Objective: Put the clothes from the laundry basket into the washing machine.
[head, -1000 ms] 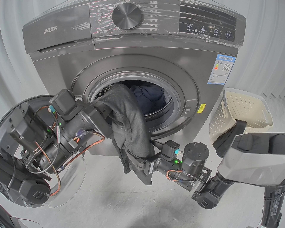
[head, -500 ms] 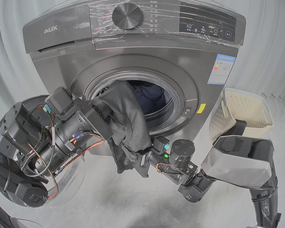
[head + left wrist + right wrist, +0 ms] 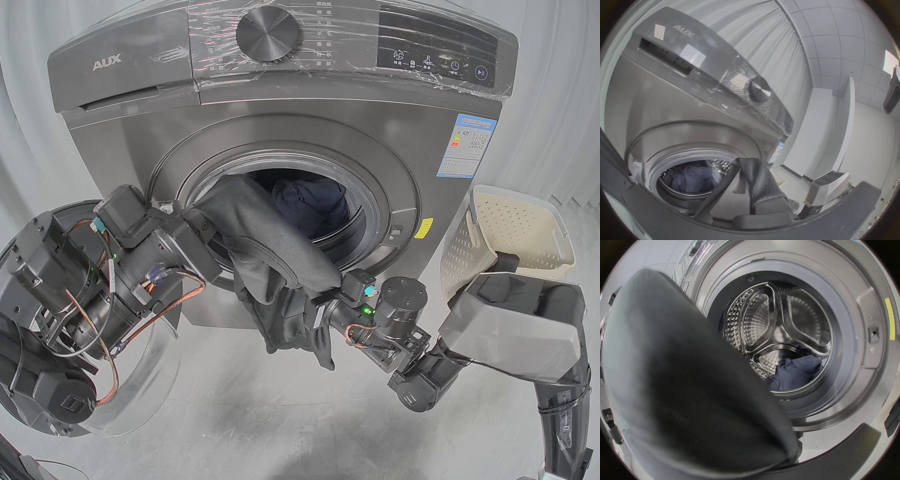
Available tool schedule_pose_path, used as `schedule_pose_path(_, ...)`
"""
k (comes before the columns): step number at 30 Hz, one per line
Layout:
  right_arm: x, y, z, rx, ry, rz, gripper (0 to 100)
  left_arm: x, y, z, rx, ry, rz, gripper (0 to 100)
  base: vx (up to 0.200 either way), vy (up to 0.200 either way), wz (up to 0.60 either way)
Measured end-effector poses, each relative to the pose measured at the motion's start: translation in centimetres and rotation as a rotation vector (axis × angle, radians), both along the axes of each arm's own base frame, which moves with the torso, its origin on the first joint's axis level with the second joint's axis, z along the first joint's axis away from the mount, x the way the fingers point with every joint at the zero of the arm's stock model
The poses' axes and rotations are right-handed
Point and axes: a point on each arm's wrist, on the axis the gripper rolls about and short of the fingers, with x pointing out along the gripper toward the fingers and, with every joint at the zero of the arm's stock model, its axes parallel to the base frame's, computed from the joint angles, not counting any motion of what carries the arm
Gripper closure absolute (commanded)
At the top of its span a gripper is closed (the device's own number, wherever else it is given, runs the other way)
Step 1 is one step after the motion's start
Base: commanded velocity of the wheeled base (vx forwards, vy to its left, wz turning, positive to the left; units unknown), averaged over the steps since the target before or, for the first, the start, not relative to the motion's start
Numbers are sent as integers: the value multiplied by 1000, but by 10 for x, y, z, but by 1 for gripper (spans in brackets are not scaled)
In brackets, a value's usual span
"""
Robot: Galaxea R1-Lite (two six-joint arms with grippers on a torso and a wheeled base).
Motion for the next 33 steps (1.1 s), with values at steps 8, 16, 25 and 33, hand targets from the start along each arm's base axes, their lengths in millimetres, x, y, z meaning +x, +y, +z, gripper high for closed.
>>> schedule_pose_path(8,-8,-27,26,12,-5,-43,100,17,18,-29,92,138,81,100,0,0,0)
schedule_pose_path(16,-19,-32,55,53,-49,-37,100,24,18,-69,210,246,93,100,0,0,0)
schedule_pose_path(25,-33,-28,70,73,-71,-8,100,36,13,-110,284,308,95,0,0,0,0)
schedule_pose_path(33,-34,-29,77,85,-85,-8,100,19,19,-140,361,413,81,0,0,0,0)
